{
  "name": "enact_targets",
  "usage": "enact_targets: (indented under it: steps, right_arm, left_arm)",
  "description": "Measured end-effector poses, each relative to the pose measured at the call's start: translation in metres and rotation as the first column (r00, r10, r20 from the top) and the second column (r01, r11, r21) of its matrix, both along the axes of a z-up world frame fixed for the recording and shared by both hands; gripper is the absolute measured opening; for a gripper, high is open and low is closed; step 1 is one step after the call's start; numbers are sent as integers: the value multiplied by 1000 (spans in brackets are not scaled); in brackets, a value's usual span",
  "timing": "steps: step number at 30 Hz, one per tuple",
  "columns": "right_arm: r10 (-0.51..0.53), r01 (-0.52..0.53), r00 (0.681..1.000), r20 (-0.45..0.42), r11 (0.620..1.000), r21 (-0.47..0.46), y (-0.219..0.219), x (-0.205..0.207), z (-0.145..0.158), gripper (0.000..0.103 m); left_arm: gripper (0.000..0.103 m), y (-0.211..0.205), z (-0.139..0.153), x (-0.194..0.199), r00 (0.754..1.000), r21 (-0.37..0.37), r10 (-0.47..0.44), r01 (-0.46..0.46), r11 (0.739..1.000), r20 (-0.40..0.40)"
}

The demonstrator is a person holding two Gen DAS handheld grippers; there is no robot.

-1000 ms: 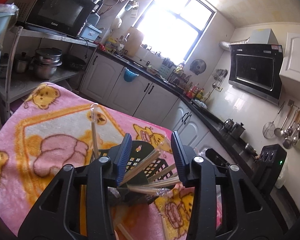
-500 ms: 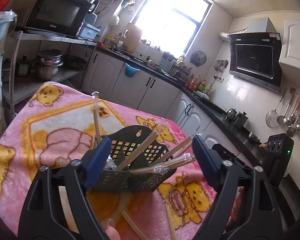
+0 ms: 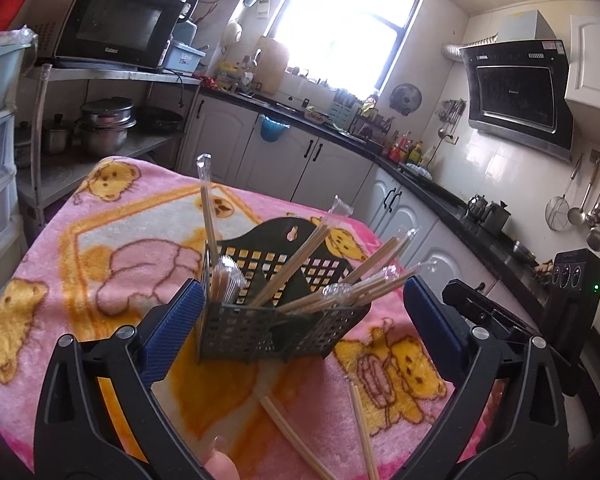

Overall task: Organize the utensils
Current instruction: 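Withdraw both open tools and lower them toward the last loose chopsticks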

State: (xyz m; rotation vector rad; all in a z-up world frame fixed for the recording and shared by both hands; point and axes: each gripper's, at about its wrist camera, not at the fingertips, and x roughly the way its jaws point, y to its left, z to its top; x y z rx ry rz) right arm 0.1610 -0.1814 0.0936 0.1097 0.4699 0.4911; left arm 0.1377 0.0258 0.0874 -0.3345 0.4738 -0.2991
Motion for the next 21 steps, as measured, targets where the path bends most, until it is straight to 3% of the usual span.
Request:
enact_targets:
  steps: [21]
  right_arm:
    - [22, -32, 993, -119, 996, -81, 2, -10, -43, 62]
  left_arm:
    - [92, -17, -49, 3, 990, 64, -16, 25, 998, -139]
